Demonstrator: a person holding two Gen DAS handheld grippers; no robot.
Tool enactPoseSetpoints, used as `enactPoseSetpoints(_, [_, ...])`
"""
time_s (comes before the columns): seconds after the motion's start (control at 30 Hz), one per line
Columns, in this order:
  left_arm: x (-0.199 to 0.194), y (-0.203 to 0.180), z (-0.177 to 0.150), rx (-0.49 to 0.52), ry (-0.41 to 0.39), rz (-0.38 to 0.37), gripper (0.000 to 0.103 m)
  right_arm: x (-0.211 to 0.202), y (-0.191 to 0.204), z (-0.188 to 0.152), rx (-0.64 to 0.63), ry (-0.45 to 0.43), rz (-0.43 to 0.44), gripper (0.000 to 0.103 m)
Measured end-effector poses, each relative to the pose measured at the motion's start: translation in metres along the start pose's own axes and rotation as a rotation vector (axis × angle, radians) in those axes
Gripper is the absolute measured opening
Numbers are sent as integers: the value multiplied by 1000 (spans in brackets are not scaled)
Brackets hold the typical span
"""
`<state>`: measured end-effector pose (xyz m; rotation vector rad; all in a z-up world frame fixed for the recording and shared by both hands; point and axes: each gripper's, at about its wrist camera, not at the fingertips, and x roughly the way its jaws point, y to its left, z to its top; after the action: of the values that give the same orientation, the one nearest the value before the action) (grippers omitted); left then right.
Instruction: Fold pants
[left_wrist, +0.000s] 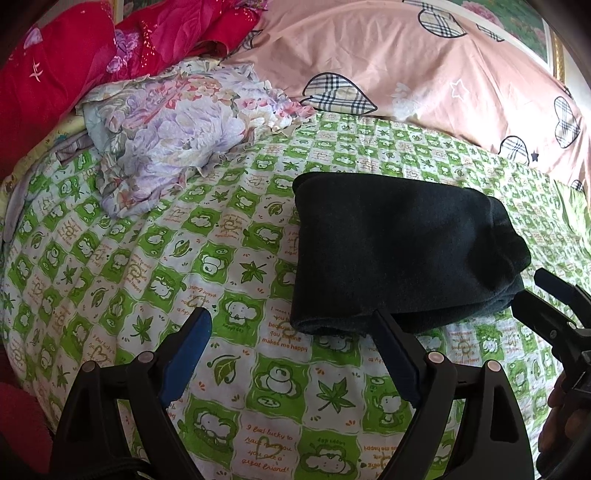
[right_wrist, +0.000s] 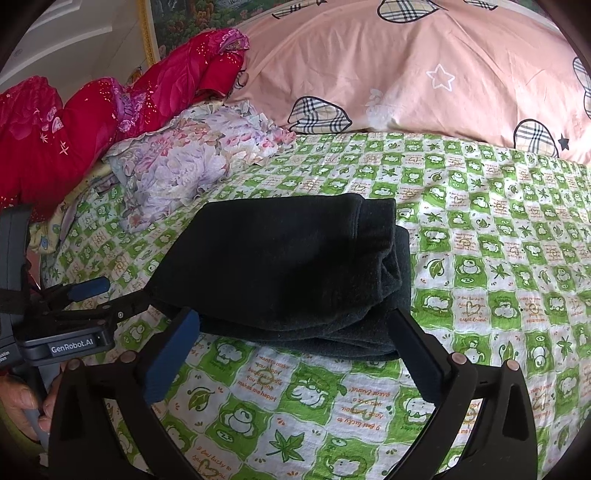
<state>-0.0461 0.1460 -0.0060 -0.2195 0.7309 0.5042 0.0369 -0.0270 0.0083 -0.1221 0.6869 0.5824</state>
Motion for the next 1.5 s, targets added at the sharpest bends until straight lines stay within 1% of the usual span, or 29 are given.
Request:
enactPoseSetpoints(0.23, [-3, -3, -5, 12, -16, -6, 89, -1, 1, -4, -5, -12, -2, 102])
enactPoseSetpoints(0.4, [-10, -5, -5, 29, -55, 5, 93, -3, 3, -7, -4, -38, -9, 102])
enactPoseSetpoints(0.53, [-14, -7, -5, 39, -71, 14, 95, -6, 4, -7, -4, -66, -12, 102])
enactPoseSetpoints(0.63, [-15, -8, -5, 46, -80, 19, 96, -6, 4, -8, -6, -70, -12, 102])
enactPoseSetpoints(0.9, [-16, -9, -7, 48, -79, 22, 100, -3, 7, -9, -18, -70, -10, 102])
enactPoseSetpoints(1.2, [-15, -8, -7, 50, -89, 18, 100, 1, 6, -13, -16, -70, -22, 102])
enactPoseSetpoints(1.5, [-7, -10, -8, 60, -70, 4, 100, 3, 4, -14, -8, -62, -29, 102])
